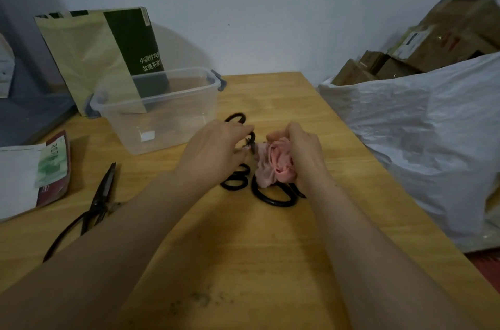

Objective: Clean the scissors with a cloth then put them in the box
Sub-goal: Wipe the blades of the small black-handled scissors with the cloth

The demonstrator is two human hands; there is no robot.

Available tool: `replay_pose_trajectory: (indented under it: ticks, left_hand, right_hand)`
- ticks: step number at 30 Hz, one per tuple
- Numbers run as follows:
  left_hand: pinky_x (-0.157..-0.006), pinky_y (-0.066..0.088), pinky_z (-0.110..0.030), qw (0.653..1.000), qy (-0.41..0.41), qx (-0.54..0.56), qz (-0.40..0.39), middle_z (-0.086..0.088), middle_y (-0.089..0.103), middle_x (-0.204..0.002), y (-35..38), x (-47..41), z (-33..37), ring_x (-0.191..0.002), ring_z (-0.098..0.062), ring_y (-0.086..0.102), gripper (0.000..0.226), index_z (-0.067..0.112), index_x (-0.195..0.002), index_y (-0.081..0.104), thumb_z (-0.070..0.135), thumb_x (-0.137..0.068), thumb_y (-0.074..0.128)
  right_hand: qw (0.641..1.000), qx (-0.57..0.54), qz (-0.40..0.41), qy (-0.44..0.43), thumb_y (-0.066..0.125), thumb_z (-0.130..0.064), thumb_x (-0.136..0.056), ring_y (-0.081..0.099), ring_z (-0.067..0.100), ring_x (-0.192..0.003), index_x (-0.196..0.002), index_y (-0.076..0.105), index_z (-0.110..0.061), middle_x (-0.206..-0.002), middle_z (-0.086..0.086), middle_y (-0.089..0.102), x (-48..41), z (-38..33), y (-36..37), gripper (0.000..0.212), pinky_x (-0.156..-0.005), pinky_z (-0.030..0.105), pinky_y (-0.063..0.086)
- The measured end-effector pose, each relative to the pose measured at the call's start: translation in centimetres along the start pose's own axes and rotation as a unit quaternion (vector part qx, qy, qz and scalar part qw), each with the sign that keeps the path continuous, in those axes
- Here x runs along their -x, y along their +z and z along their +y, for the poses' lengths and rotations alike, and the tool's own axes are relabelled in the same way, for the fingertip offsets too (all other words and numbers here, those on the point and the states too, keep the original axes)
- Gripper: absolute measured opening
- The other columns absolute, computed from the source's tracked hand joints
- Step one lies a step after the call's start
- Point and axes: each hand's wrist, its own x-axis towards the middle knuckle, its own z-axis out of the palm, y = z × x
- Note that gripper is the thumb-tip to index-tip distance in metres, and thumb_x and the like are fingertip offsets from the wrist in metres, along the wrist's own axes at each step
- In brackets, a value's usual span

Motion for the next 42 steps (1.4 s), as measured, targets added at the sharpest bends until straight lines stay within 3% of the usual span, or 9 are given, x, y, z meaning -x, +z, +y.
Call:
replay_pose_trajectory:
  ticks: [5,12,16,18,20,29,32,37,42]
  left_hand:
    - [-0.092,0.049,-0.037,0.976,0.168,-0.002,0.135,-0.016,0.068,-0.112,1.7,2.8,-0.9,-0.103,-0.032,0.064,0.032,-0.002,-0.113,0.066,0.003,-0.083,0.053]
    - [-0.100,0.045,-0.039,0.968,0.208,0.047,0.132,-0.014,0.064,-0.121,1.7,3.7,-1.9,-0.118,-0.028,0.057,0.032,-0.001,-0.111,0.067,-0.003,-0.085,0.049]
    - [-0.106,0.039,-0.027,0.967,-0.005,0.171,0.187,-0.001,0.043,-0.141,1.2,4.0,-1.4,-0.132,-0.019,0.042,0.047,0.009,-0.132,0.053,-0.007,-0.088,0.045]
    - [-0.096,0.050,-0.029,0.835,-0.260,0.460,0.155,-0.003,0.053,-0.133,0.0,3.4,0.4,-0.119,-0.017,0.055,0.045,0.009,-0.135,0.048,-0.004,-0.092,0.047]
    - [-0.080,0.057,-0.031,0.680,-0.355,0.631,0.118,-0.011,0.070,-0.101,-0.7,2.8,0.7,-0.090,-0.019,0.068,0.021,0.001,-0.110,0.062,0.001,-0.091,0.054]
    - [-0.066,0.057,-0.022,0.676,-0.413,0.605,0.081,-0.009,0.073,-0.081,-2.2,3.0,-2.8,-0.074,-0.016,0.070,0.030,0.003,-0.087,0.071,-0.003,-0.058,0.075]
    - [-0.060,0.053,-0.018,0.601,-0.443,0.655,0.115,-0.006,0.072,-0.083,-2.5,2.7,-3.6,-0.075,-0.013,0.065,0.025,0.007,-0.091,0.068,-0.003,-0.068,0.072]
    - [-0.073,0.058,-0.022,0.371,-0.423,0.809,0.166,-0.013,0.069,-0.088,-1.0,3.0,-1.6,-0.086,-0.016,0.066,0.017,0.000,-0.092,0.061,-0.004,-0.076,0.065]
    - [-0.069,0.058,-0.021,0.455,-0.387,0.786,0.161,-0.009,0.068,-0.084,0.8,2.5,0.9,-0.072,-0.013,0.068,0.009,0.002,-0.094,0.063,-0.002,-0.087,0.058]
  right_hand:
    - [0.996,-0.001,-0.071,0.049,0.065,-0.060,-0.077,0.066,0.019,-0.080,-0.079,0.071,-0.012,-0.074,0.003,0.070,0.5,-0.4,0.2,0.049,-0.081,0.034,0.051]
    - [0.981,-0.150,-0.126,0.012,0.063,-0.006,-0.088,0.066,0.018,-0.054,-0.081,0.066,-0.001,-0.065,0.011,0.068,0.9,0.1,0.2,0.009,-0.050,0.025,0.055]
    - [0.985,-0.125,-0.104,-0.052,0.061,-0.002,-0.088,0.067,0.016,-0.056,-0.084,0.065,-0.004,-0.060,0.003,0.070,1.2,-0.1,0.9,0.006,-0.050,0.023,0.054]
    - [0.987,-0.112,-0.082,-0.079,0.062,-0.003,-0.088,0.068,0.015,-0.061,-0.083,0.065,-0.008,-0.064,0.002,0.071,1.3,0.0,1.5,0.007,-0.058,0.027,0.056]
    - [0.988,-0.091,-0.072,-0.099,0.065,-0.006,-0.087,0.068,0.019,-0.073,-0.083,0.067,-0.011,-0.076,0.007,0.071,1.3,0.3,2.0,0.006,-0.072,0.035,0.058]
    - [0.989,-0.044,-0.055,-0.132,0.067,0.000,-0.084,0.069,0.011,-0.067,-0.082,0.069,-0.009,-0.076,0.006,0.070,0.7,0.1,1.2,0.010,-0.063,0.022,0.055]
    - [0.989,-0.045,-0.062,-0.122,0.066,-0.002,-0.085,0.070,0.018,-0.078,-0.082,0.069,-0.012,-0.081,0.007,0.072,1.1,0.4,1.7,0.011,-0.075,0.032,0.057]
    - [0.991,-0.047,-0.043,-0.119,0.066,-0.006,-0.087,0.068,0.020,-0.082,-0.081,0.067,-0.016,-0.084,0.006,0.070,1.5,0.7,2.6,0.011,-0.080,0.036,0.057]
    - [0.990,-0.033,-0.079,-0.109,0.067,-0.009,-0.086,0.067,0.015,-0.076,-0.083,0.067,-0.015,-0.081,0.005,0.070,2.2,1.3,3.8,0.006,-0.074,0.030,0.057]
